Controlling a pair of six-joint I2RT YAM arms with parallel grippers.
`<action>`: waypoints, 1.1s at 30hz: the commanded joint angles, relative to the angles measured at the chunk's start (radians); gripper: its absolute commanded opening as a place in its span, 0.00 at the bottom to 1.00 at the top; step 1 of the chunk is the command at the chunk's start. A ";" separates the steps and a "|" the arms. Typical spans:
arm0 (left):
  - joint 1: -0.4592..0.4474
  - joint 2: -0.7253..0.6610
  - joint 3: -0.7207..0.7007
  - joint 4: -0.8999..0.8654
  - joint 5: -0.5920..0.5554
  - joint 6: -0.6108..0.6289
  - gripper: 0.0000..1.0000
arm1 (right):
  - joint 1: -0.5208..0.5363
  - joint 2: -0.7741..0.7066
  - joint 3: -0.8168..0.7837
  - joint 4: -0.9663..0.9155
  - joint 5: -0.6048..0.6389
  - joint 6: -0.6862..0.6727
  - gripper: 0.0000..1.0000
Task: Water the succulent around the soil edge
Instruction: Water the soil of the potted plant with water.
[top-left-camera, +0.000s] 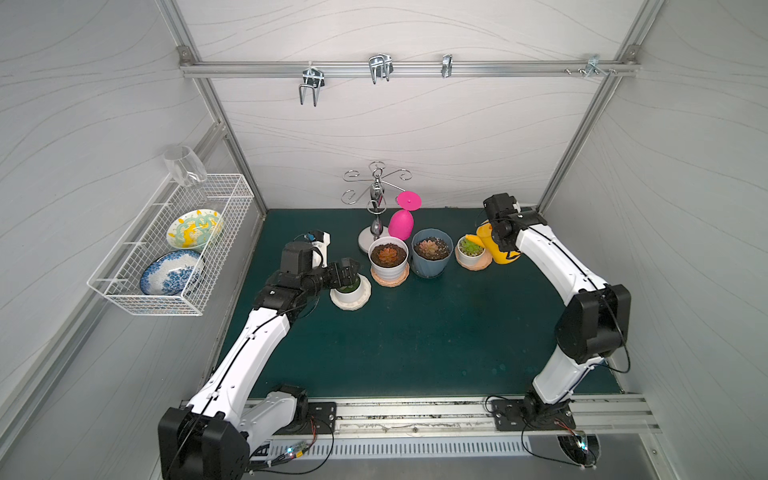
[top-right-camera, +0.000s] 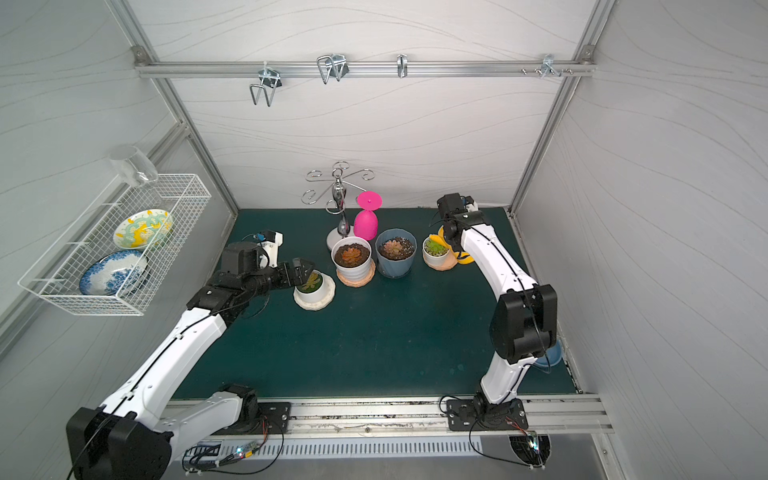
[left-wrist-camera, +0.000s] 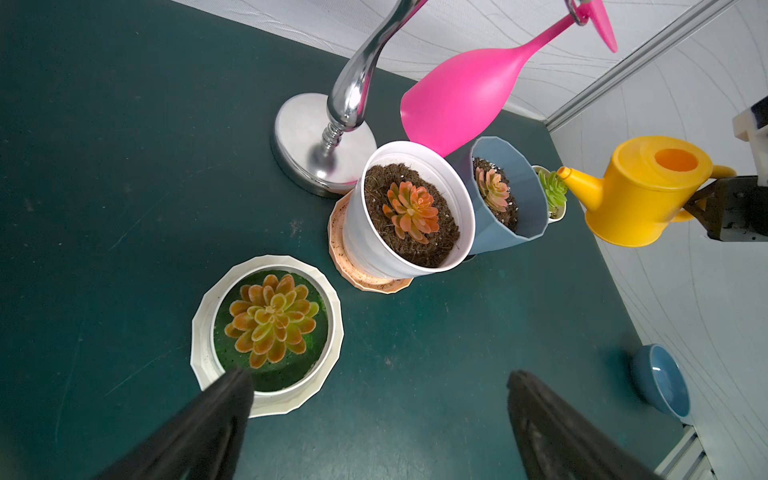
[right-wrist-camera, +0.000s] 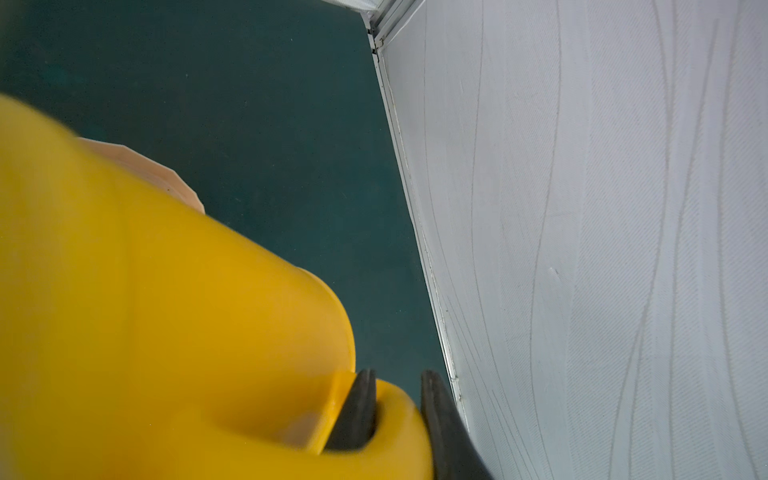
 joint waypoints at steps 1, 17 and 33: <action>-0.001 -0.020 0.039 0.022 0.001 0.013 1.00 | 0.012 -0.057 -0.016 -0.004 0.044 0.004 0.00; -0.001 -0.025 0.039 0.021 -0.002 0.009 1.00 | 0.042 -0.152 -0.133 -0.029 0.066 0.031 0.00; -0.001 -0.029 0.040 0.018 0.000 0.010 1.00 | 0.035 -0.217 -0.248 -0.053 0.065 0.096 0.00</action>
